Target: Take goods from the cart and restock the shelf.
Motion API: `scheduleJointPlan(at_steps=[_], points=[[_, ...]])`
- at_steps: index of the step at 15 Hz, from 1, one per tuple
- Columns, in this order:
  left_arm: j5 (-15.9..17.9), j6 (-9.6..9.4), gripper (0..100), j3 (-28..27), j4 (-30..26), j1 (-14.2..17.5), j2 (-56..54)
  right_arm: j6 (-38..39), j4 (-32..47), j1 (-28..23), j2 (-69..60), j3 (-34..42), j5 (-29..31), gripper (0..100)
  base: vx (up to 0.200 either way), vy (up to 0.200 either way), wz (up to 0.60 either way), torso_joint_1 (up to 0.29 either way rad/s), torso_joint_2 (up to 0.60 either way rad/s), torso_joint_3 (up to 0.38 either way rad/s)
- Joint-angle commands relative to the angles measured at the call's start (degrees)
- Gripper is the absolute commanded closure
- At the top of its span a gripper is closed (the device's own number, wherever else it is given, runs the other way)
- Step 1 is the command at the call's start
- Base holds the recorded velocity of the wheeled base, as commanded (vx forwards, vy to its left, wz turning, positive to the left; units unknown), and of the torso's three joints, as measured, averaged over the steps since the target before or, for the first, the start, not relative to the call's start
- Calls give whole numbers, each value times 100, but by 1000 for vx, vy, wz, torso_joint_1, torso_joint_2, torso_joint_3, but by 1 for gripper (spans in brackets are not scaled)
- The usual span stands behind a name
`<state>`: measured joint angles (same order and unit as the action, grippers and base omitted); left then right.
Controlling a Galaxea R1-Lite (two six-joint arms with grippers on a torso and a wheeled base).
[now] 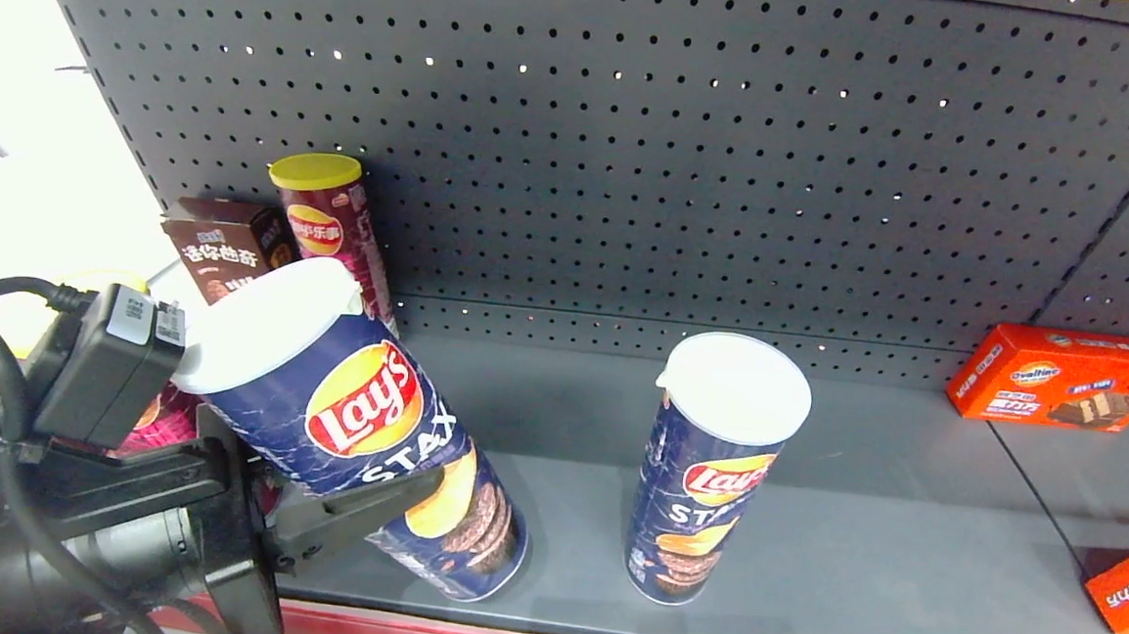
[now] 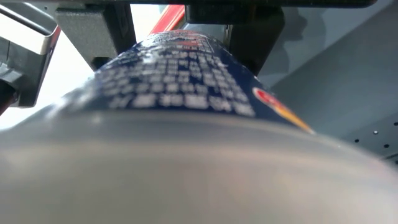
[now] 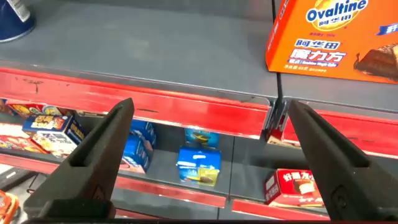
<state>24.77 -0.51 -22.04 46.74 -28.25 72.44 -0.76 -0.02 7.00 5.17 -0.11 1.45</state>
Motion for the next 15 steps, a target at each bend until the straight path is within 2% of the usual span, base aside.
scheduleJointPlan(at_steps=[1,6,9,12,14,15], points=[[1,-2,100,-20,2,-6,7,-4,2,3,28,11,4,0,0,0,0,0,0,0],[10,16,100,-661,-68,118,104,-4,2,3,28,11,4,0,0,0,0,0,0,0],[10,16,100,-793,-121,12,289,-4,2,3,28,11,4,0,0,0,0,0,0,0],[1,-54,100,-1206,-130,21,746,-4,2,3,28,2,-4,0,0,0,0,0,0,0],[1,-81,100,-1953,-402,12,1282,-4,2,3,28,11,4,0,0,0,0,0,0,0],[-7,-89,100,-2111,-666,-41,1308,-4,2,3,28,2,4,0,0,0,0,0,0,0]])
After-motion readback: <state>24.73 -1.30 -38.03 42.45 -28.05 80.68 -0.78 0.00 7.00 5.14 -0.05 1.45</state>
